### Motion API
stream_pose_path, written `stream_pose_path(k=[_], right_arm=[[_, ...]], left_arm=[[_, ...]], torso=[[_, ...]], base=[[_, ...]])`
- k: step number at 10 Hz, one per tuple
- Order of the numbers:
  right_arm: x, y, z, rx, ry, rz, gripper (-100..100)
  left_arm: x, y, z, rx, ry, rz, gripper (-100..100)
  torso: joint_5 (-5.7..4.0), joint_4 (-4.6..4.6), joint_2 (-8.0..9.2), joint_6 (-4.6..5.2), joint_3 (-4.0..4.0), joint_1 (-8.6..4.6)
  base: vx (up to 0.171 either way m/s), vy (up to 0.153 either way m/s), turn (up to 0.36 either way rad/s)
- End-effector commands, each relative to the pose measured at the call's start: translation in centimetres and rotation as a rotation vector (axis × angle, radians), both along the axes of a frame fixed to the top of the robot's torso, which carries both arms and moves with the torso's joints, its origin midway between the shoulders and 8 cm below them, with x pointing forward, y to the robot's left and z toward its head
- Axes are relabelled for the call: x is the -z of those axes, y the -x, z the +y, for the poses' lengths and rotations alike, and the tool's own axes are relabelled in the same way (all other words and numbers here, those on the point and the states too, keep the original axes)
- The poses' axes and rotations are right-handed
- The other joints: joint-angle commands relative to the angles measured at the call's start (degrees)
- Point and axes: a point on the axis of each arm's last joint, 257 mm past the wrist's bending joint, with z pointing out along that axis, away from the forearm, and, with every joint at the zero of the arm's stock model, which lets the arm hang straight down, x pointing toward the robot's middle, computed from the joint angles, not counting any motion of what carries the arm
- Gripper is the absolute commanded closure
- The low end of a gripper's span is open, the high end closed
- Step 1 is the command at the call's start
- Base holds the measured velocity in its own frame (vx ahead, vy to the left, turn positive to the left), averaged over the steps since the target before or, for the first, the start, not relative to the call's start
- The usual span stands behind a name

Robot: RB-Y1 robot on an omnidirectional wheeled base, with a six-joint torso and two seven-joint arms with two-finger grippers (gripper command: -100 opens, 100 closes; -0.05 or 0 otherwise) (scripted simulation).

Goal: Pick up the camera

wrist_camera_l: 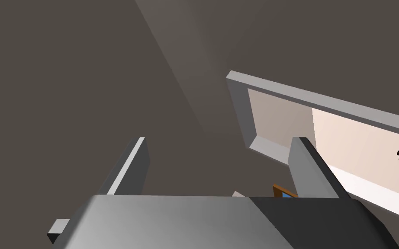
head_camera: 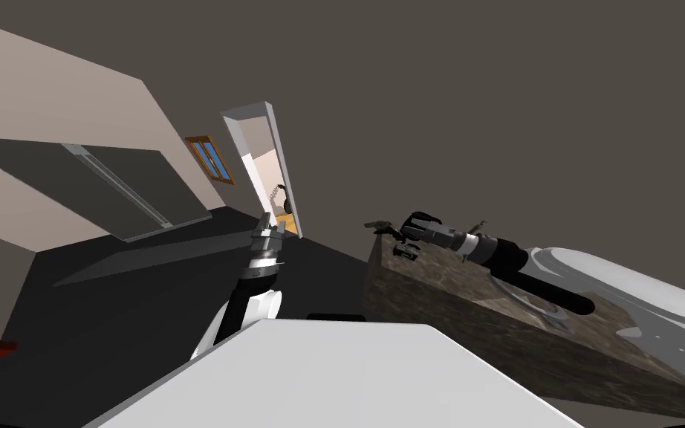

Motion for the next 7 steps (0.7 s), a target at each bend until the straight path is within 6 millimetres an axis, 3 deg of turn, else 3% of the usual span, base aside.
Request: stream_pose_path(k=[1, 7], right_arm=[[0.3, -0.3, 0.0, -0.015, 0.064, 0.01, -100], [2.8, -1.6, -2.7, -0.036, 0.333, 0.064, -100]], left_arm=[[0.0, 0.0, 0.0, 0.0, 0.0, 0.0, 0], [0.0, 0.0, 0.0, 0.0, 0.0, 0.0, 0]], torso=[[0.0, 0.0, 0.0, 0.0, 0.0, 0.0], [0.0, 0.01, 0.02, 0.01, 0.01, -0.02]], base=[[-0.023, -0.028, 0.126], [-0.034, -0.03, 0.204]])
